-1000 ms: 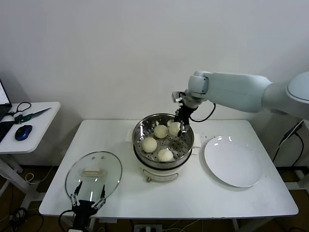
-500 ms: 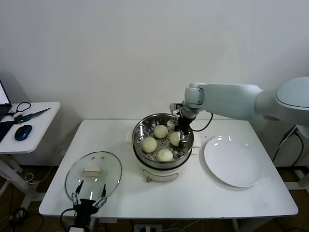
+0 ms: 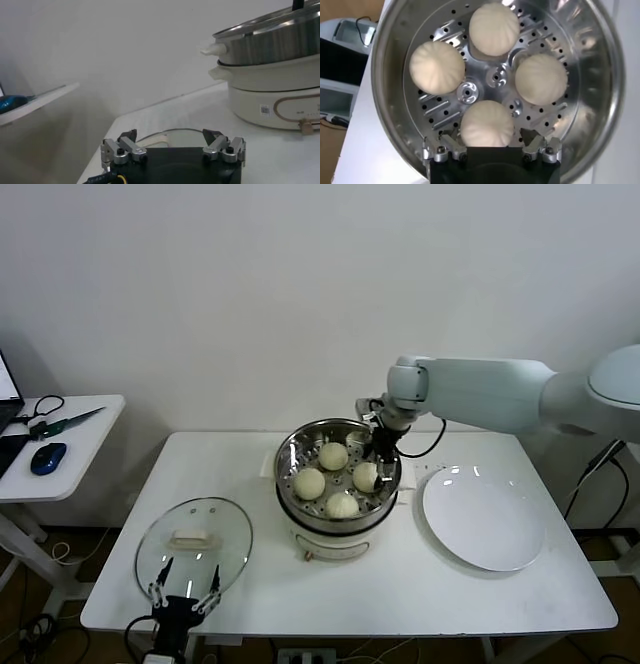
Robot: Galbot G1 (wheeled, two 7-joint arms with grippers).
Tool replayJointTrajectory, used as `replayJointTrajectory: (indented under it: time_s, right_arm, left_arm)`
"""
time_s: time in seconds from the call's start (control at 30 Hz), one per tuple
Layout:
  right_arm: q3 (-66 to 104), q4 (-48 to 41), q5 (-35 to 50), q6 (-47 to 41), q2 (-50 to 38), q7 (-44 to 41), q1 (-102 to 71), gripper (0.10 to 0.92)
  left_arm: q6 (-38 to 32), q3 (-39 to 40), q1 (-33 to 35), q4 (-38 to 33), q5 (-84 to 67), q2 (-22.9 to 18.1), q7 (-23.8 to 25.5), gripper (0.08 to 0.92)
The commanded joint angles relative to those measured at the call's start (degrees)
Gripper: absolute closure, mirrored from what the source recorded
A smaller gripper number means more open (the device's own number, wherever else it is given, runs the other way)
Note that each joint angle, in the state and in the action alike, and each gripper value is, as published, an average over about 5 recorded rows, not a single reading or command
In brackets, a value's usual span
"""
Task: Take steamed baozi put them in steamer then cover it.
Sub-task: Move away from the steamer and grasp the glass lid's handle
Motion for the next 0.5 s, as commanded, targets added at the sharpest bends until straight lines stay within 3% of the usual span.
replayJointTrajectory:
  time_s: [0.03, 0.17, 0.5]
  right_arm:
    - [4.6, 0.8, 1.6, 2.2, -6.4, -0.1, 1.6, 0.202]
    - [7.9, 1.2, 5.5, 8.1, -10.9, 5.9, 2.0, 0.203]
    - [22.3, 8.9, 10.0, 23.3, -26.8, 34.3, -10.4, 0.203]
  left_arm:
    - [0.0, 0.0, -0.2, 0.3, 0.1, 0.2, 0.0, 0.177]
    - [0.0, -0.3, -0.4, 0.5, 0.2, 0.5, 0.0, 0.177]
    - [0.0, -1.5, -1.6, 0.4, 2.2, 0.0, 0.0, 0.177]
